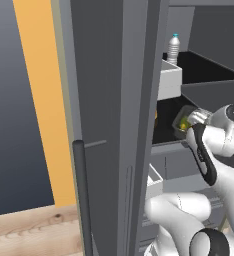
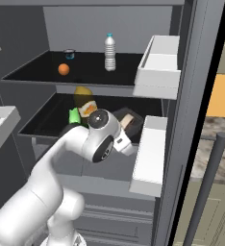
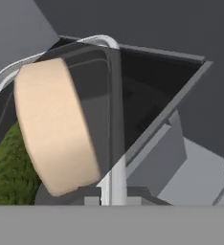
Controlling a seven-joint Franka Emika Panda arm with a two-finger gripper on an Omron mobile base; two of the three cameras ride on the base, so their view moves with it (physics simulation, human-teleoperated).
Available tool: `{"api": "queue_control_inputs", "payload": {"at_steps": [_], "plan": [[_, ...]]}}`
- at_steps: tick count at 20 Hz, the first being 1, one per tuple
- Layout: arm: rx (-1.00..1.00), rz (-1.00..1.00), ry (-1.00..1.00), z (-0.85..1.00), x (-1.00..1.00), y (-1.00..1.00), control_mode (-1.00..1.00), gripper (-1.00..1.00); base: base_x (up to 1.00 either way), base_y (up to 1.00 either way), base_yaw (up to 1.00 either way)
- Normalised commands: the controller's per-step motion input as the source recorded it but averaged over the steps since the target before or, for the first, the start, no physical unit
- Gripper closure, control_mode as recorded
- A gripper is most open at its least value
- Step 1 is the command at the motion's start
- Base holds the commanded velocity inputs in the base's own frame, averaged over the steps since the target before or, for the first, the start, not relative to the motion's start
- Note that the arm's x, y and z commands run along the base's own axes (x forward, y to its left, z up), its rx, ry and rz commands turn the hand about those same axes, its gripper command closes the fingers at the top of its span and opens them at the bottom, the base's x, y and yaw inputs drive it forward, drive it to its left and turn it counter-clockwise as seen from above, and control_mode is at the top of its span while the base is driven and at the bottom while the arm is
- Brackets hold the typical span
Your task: Place the tupperware on the second highest shelf of the fridge. Make space for the tupperware among the existing items by rearranging them on the shelves if needed. Close the fridge door when finished.
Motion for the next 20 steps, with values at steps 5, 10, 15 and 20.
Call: {"api": "queue_control_inputs", "payload": {"at_steps": [5,10,15,20], "plan": [[0.0,-0.09,-0.11,-0.17,0.69,-0.19,-1.0,1.0,0.0,0.0,0.0],[0.01,-0.08,-0.06,-0.06,0.75,-0.31,-1.0,1.0,0.0,0.0,0.0],[0.01,-0.06,-0.04,-0.01,0.72,-0.19,-1.0,-1.0,0.0,0.0,0.0],[0.0,0.0,-0.14,0.28,-0.14,0.0,-1.0,-1.0,0.0,0.0,0.0]]}}
